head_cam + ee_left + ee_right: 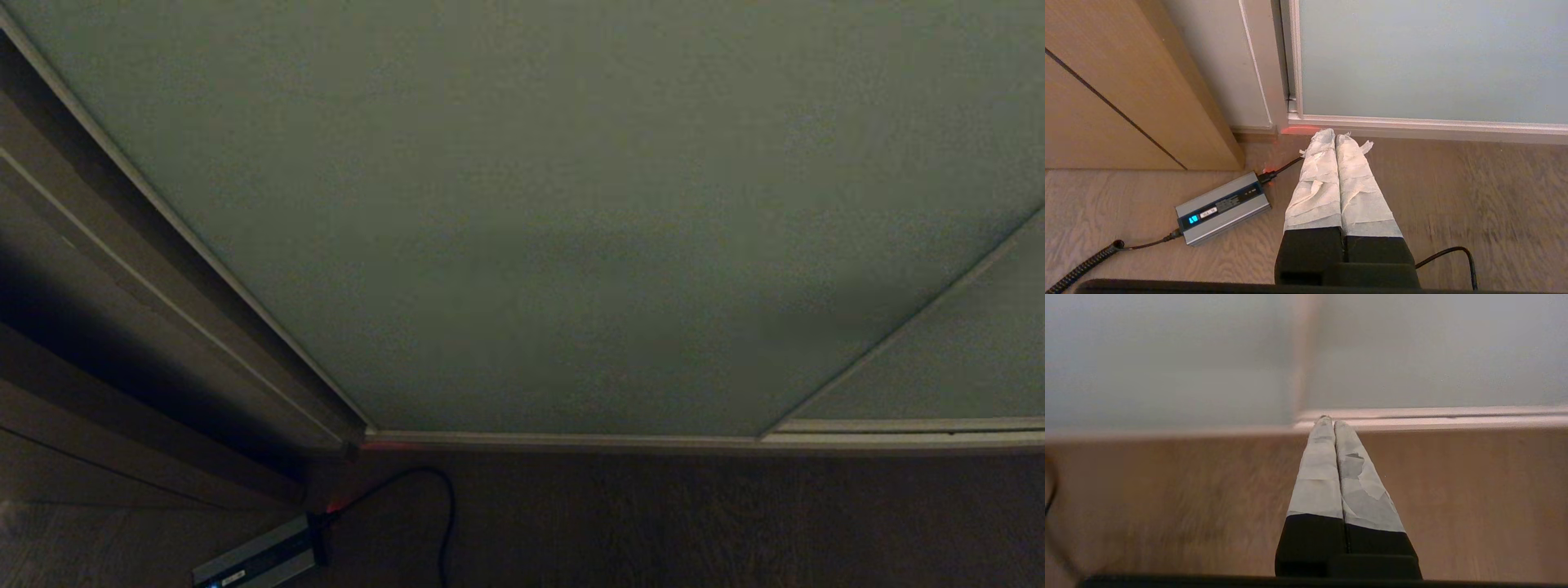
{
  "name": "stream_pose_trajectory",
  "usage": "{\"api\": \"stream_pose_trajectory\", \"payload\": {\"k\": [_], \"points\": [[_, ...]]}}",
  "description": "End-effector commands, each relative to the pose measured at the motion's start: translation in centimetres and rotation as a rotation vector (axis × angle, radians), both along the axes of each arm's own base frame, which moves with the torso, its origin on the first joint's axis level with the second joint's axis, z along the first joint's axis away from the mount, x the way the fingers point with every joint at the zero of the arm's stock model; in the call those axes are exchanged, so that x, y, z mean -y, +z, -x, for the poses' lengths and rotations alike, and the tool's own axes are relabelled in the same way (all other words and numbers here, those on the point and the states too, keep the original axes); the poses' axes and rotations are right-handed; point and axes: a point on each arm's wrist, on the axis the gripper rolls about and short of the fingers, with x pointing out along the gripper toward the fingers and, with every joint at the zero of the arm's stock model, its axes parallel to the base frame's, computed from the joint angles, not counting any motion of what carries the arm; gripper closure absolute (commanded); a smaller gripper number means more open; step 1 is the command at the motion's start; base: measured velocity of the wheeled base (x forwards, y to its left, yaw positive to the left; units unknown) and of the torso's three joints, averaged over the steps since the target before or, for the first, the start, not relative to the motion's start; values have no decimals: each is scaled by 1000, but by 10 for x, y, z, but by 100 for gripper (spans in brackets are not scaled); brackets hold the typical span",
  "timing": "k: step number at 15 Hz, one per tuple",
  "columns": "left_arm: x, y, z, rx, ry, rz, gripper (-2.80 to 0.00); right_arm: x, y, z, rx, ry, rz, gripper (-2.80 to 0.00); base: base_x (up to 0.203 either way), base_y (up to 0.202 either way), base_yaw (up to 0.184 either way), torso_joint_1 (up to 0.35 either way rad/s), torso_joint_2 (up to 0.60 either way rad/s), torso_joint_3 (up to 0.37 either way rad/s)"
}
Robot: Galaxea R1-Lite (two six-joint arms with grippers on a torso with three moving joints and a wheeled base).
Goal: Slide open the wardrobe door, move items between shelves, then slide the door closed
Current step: Close the door
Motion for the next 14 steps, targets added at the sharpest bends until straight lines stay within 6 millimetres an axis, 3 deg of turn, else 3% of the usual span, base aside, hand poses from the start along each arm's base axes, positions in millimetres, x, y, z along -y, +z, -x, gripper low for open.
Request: {"api": "stream_pose_trajectory", "payload": {"k": [1,6,11,14], "points": [[0,0,0,2,0,1,0,-35,-4,35,55,89,39,0,0,0,0,0,0,0],[0,0,0,2,0,1,0,-76,-41,114,174,199,113,0,0,0,0,0,0,0],[0,0,0,1,0,1,0,-81,-106,169,246,167,138,0,0,0,0,0,0,0],[0,0,0,0,0,1,0,-80,-150,184,258,156,134,0,0,0,0,0,0,0]]}}
